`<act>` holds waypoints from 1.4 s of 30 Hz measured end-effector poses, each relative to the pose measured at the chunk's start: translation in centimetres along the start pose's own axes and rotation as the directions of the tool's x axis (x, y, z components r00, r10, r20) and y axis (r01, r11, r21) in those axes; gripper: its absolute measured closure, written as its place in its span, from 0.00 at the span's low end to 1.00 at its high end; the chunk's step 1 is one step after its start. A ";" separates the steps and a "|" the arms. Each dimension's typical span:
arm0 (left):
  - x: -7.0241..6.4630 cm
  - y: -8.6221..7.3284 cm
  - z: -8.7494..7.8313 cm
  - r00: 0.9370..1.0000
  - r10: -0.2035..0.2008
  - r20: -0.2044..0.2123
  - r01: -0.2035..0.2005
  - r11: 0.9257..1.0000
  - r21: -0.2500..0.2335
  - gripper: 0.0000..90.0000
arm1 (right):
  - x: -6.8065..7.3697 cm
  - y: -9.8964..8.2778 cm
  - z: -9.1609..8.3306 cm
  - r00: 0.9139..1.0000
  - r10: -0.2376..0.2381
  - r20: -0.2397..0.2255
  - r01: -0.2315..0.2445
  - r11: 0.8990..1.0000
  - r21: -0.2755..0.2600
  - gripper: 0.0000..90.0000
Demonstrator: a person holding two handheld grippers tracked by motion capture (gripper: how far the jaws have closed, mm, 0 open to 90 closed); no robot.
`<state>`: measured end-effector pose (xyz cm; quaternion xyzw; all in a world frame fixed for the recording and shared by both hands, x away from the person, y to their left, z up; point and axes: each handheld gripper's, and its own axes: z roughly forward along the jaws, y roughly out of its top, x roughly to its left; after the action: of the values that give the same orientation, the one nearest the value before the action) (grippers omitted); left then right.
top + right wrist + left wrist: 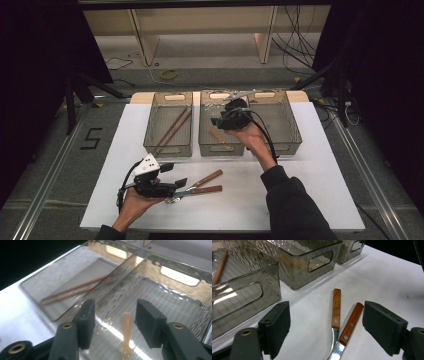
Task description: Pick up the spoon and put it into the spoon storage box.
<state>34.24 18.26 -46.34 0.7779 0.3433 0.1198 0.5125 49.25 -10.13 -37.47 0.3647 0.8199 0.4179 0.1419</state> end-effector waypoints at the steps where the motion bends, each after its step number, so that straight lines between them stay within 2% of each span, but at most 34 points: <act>1: 0.0 0.0 0.0 1.000 0.002 0.000 -0.002 1.000 0.001 0.25 | 0.3 -0.2 -0.4 1.000 -0.010 -0.011 0.010 1.000 -0.001 0.53; 5: -0.1 0.0 0.1 1.000 0.006 0.005 -0.006 1.000 0.014 0.24 | 1.1 -1.2 -1.8 0.998 -0.039 -0.043 0.040 0.999 0.003 0.48; 8: -0.1 0.0 0.1 1.000 0.018 0.006 -0.018 1.000 0.024 0.24 | 1.4 -2.1 -2.6 0.996 -0.041 -0.077 0.041 0.999 0.000 0.46; 15: -0.2 0.0 0.2 1.000 0.022 0.009 -0.022 0.999 0.032 0.24 | 2.3 -4.2 -3.8 0.989 -0.076 -0.123 0.078 0.997 0.011 0.44; 19: -0.1 0.0 0.1 1.000 0.021 0.007 -0.021 0.999 0.029 0.24 | 2.9 -5.3 -4.0 0.986 -0.103 -0.129 0.107 0.994 0.018 0.44; 25: 0.1 0.0 0.0 1.000 0.020 0.004 -0.020 0.999 0.033 0.24 | 3.3 -6.6 -4.4 0.982 -0.103 -0.161 0.108 0.994 0.021 0.43; 31: 0.4 -0.1 -0.1 1.000 0.011 -0.005 -0.011 0.999 0.030 0.25 | 3.6 -7.7 -4.6 0.976 -0.128 -0.175 0.138 0.989 0.045 0.41; 42: 0.8 -0.2 -0.5 1.000 -0.004 -0.011 0.004 1.000 0.005 0.24 | 4.8 -8.9 -4.5 0.956 -0.170 -0.237 0.190 0.979 0.066 0.36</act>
<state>34.48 19.17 -46.45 0.7777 0.3481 0.1223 0.5090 39.25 -12.72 -41.37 0.2433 0.8783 0.4060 0.0670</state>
